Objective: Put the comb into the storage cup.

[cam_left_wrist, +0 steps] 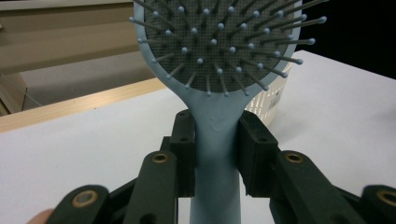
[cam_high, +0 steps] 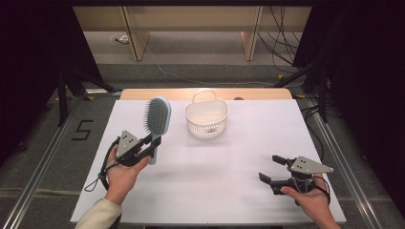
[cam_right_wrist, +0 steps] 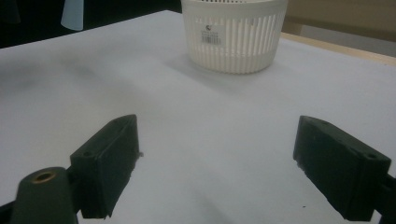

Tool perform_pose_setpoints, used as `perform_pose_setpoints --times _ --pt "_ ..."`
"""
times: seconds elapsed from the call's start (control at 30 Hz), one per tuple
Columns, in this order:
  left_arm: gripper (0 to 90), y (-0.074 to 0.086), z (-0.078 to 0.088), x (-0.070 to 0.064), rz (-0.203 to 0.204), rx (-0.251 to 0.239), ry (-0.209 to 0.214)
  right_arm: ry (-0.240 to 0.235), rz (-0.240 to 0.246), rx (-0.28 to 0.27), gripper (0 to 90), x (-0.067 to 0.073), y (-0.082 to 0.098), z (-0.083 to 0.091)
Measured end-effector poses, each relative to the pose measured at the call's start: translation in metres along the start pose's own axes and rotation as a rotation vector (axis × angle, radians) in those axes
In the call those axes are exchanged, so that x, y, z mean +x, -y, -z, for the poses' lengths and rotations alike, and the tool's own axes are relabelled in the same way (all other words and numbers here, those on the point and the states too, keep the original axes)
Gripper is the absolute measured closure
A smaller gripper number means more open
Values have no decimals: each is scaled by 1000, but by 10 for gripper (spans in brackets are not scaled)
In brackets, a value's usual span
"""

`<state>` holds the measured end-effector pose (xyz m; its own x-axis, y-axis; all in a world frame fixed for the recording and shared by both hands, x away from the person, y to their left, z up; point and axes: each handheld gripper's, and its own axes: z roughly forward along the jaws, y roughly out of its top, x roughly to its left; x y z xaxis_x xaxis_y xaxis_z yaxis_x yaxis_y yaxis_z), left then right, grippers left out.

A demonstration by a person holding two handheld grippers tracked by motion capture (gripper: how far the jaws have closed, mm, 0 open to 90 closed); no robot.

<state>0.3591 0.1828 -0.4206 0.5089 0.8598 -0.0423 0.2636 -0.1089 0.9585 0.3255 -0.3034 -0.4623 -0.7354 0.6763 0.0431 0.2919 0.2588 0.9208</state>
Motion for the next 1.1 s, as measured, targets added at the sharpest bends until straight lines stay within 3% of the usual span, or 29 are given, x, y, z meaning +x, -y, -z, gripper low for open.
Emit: perform_pose_setpoints --times 1.1 --pt "697 -18 -16 -4 -6 -75 35 -1 -2 0 154 0 0 0"
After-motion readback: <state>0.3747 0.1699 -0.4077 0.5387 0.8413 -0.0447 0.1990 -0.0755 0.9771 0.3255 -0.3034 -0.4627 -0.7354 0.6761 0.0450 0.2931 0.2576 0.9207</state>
